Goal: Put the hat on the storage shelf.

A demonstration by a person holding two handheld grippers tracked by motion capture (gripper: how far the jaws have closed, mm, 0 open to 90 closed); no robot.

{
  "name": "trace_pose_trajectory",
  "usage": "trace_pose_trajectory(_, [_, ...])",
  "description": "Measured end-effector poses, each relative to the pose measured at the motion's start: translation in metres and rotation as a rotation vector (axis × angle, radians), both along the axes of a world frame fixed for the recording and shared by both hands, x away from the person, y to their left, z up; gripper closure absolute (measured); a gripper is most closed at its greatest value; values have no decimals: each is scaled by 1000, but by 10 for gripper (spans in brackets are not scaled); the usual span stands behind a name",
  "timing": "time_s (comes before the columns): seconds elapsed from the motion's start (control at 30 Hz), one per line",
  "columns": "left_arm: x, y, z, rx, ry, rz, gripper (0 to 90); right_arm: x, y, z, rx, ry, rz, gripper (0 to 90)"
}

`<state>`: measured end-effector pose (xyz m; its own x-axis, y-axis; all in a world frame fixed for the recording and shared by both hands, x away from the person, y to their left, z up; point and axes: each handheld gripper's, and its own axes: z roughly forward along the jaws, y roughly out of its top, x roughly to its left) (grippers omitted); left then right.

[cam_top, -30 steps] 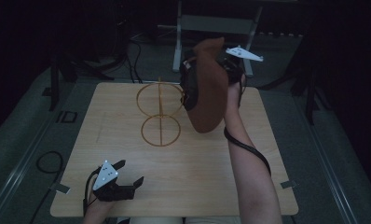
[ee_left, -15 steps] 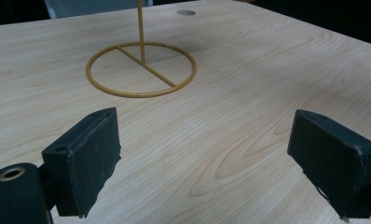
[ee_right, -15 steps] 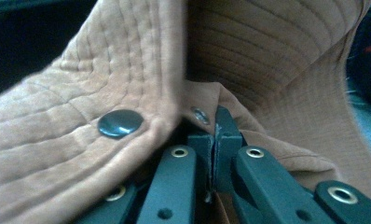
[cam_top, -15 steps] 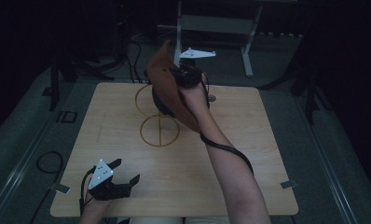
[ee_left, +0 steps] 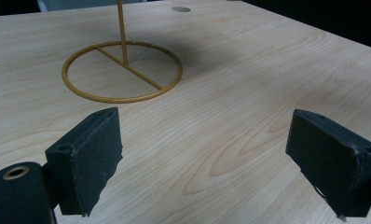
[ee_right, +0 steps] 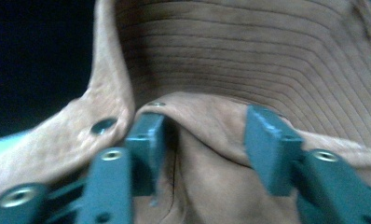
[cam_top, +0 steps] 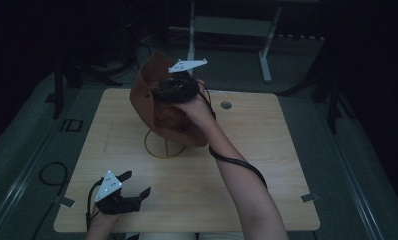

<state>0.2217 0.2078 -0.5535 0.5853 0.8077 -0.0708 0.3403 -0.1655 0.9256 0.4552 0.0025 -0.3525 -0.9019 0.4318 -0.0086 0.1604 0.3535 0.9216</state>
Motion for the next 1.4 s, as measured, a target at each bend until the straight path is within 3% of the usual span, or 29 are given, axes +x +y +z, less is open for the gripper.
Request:
trace_pose_trajectory(0.07, [-1,-1,0,2,-2,1,112,-3,5,-3,-19,-25,-22,370])
trace_pose_trajectory(0.23, [-1,-2,-1,-1,5,-3,112,-13,18,-10,-81,-141,-63,308])
trace_pose_trajectory(0.27, [0,-2,-1,2,6,-2,112,-15,21,-11,-106,-166,-62,267])
trace_pose_trajectory(0.3, [0,-2,-2,3,8,-3,112,-17,26,-13,-154,-205,-34,167])
trace_pose_trajectory(0.37, [0,-4,-3,4,13,-8,112,-23,35,-18,-234,-283,-37,133])
trace_pose_trajectory(0.43, [0,-5,-3,2,15,-13,112,-27,41,-23,-282,-344,-60,121])
trace_pose_trajectory(0.5, [-1,-5,-3,4,12,-12,112,-28,42,-24,-280,-350,-70,119])
trace_pose_trajectory(0.63, [0,-4,-4,-1,18,-8,112,-27,36,-18,-251,-291,-57,119])
trace_pose_trajectory(0.9, [1,-2,-5,-3,13,8,112,-31,12,-4,-155,-255,-27,128])
trace_pose_trajectory(1.07, [1,-3,-6,-1,12,10,112,-36,-4,1,-60,-253,-17,135])
trace_pose_trajectory(1.17, [1,-3,-7,1,13,14,112,-39,-12,1,-57,-256,-33,136])
trace_pose_trajectory(1.4, [2,-3,-9,3,9,25,112,-46,-36,-6,-55,-209,-38,136])
